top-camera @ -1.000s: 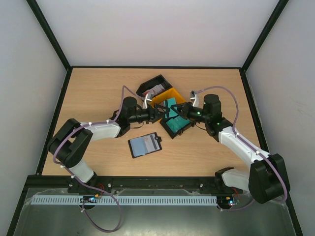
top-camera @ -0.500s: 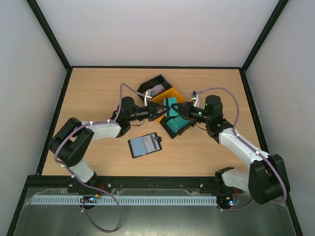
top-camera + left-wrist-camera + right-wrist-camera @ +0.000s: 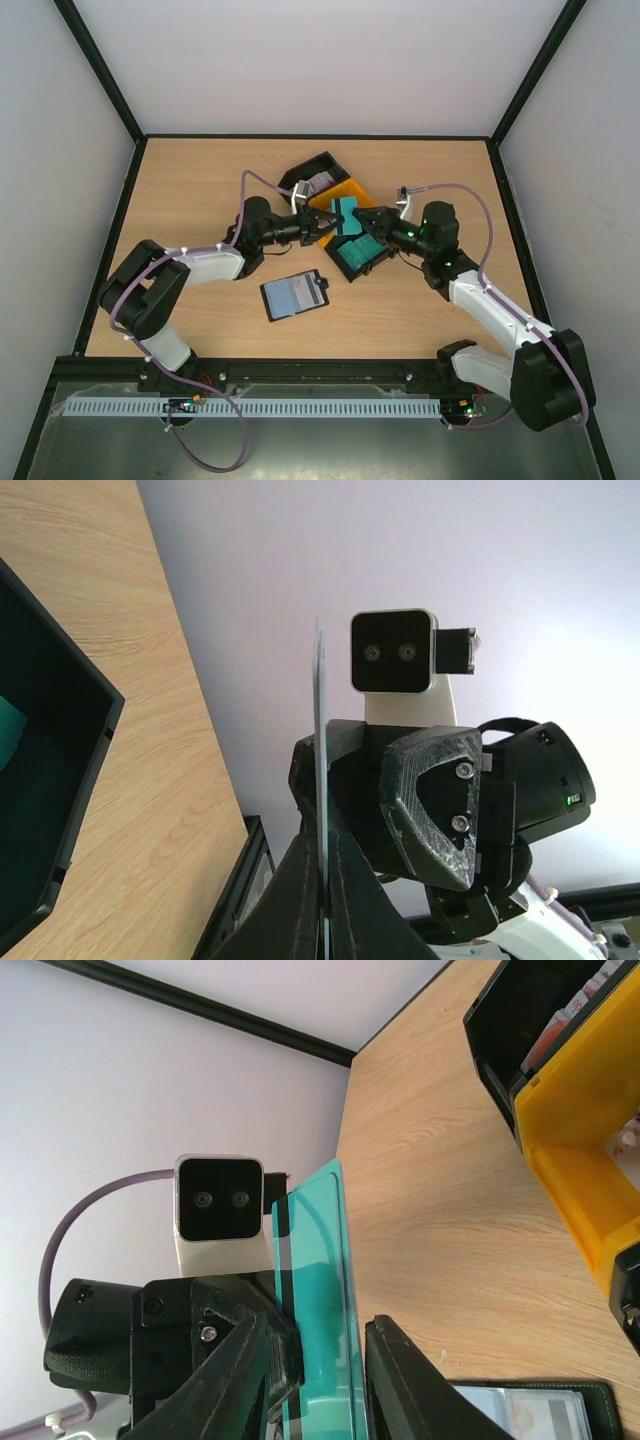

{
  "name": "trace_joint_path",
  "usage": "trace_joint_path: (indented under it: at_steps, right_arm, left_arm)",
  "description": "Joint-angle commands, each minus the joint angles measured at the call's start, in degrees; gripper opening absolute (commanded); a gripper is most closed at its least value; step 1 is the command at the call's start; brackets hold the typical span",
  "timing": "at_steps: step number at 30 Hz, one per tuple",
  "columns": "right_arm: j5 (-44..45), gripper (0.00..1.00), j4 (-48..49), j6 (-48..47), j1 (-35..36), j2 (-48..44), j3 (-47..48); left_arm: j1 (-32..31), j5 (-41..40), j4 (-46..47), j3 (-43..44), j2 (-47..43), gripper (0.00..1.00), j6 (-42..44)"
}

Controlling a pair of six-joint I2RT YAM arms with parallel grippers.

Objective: Put the credit cards into the card holder
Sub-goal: Pick up the credit card from the storage box.

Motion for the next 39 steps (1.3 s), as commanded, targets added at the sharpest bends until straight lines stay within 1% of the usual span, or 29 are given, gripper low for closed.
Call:
trace_joint_path:
  at_steps: [1,5,10,12,17,23,29,39]
  right_arm:
    - [3.5,0.27,2.9,0.7,0.2,-2.6,-1.5]
    - [3.7,0.24,1.9,0.5,0.2,-2.9,-2.5]
    - [3.3,0.15,0.8,-0.1,0.2,-3.1,-2.9]
    - [3.4,0.14,0.4,-0.1,0.1,-2.9,-2.9]
    - [4.9,0.13,-0.8,-0.4,0.2,-3.3,-3.1]
    - [5.6,0.18,-1.2,-0.5,0.2,-2.9,-3.2]
    - [6.3,0.18,-1.8,-0.6,0.2,-2.6,-3.1]
    - [7.1,0.13,-2.1,-0.2,0.2,-2.9,-3.1]
  left_arm:
    - [0.7,0.9,6.0,-0.5,-1.3,0.03,-2.9]
    - [0.8,0.9,6.4,0.1,-1.5,0.03,-3.3]
    - [0.7,0.8,6.6,0.2,-1.6,0.03,-3.5]
    - [0.8,0.8,6.6,0.2,-1.8,0.03,-3.5]
    - [0.8,0.8,6.5,0.2,-2.1,0.03,-3.5]
    - [0.8,0.8,6.4,0.2,-2.2,0.03,-3.4]
    - [0.8,0.9,6.3,0.1,-2.3,0.03,-3.2]
    - [0.9,0.9,6.2,-0.1,-2.6,0.03,-3.0]
